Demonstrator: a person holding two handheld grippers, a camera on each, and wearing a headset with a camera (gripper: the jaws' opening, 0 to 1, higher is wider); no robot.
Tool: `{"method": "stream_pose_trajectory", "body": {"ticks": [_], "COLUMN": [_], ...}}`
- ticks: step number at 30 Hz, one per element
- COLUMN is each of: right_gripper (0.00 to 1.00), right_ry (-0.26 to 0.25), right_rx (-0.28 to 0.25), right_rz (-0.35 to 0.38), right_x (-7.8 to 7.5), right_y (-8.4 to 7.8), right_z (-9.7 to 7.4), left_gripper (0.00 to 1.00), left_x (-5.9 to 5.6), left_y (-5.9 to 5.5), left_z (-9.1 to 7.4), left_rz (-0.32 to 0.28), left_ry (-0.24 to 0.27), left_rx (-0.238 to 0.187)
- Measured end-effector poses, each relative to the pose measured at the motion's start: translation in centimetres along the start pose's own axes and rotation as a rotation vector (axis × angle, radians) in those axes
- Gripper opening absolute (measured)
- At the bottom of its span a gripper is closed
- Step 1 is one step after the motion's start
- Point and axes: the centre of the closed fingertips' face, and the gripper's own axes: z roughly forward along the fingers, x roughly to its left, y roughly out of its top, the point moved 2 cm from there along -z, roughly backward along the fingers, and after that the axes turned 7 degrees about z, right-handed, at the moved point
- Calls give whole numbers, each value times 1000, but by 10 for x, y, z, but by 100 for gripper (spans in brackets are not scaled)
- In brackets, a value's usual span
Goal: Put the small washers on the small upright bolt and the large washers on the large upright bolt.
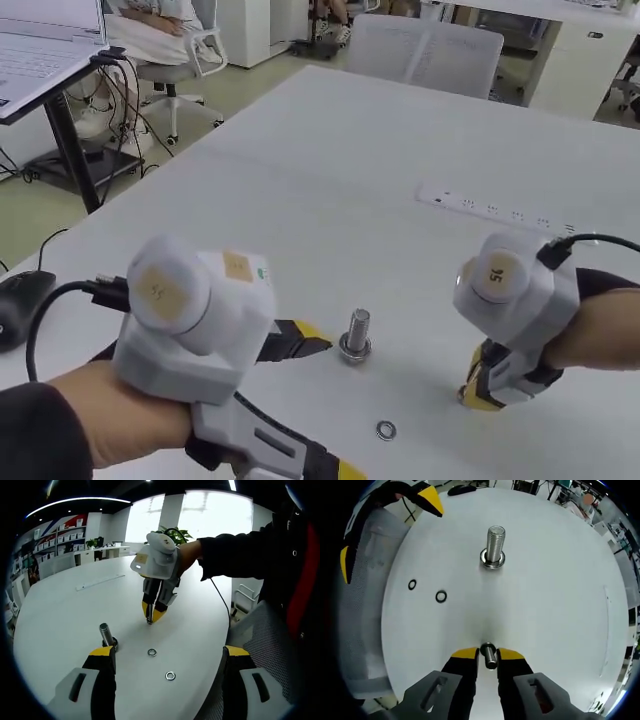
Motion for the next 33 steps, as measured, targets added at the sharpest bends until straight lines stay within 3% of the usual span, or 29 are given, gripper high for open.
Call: {"method": "stream_pose_trajectory", "body": {"ticks": [20, 33], "right_gripper": [28, 30], "right_ry": [-25, -20], "right_rx": [-29, -29], "right_rz": [52, 102], "right_x": [-4, 5], "right_y": [-15, -36], "right_z": [-13, -18], "left_gripper": [88, 88], "left_x": [0, 0], "left_y": [0, 0], "left_z": [0, 0], "left_rz": [4, 4], "left_ry": [-3, -6], "left_rx": [2, 4]}}
